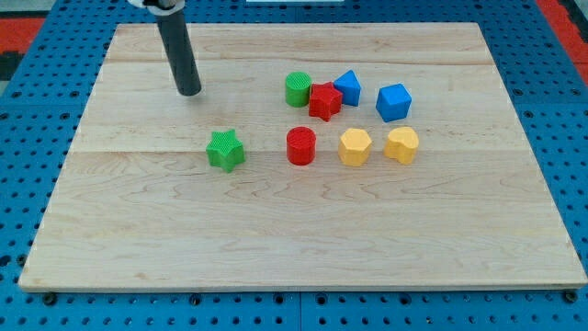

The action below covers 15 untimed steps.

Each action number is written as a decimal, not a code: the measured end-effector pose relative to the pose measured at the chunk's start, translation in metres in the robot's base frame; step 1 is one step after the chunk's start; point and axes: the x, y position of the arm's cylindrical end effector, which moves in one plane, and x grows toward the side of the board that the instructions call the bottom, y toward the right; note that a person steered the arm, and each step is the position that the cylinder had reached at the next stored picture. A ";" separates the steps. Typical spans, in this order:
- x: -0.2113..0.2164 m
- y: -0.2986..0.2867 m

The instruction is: Move the red star top left side of the red circle

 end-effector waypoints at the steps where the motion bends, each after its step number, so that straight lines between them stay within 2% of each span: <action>1: -0.007 0.039; 2: -0.013 0.062; 4: -0.026 0.146; 6: -0.026 0.279; 8: -0.014 0.287; 9: 0.007 0.293; 10: 0.022 0.273; 12: 0.030 0.176; 14: 0.038 0.114; 15: 0.038 0.114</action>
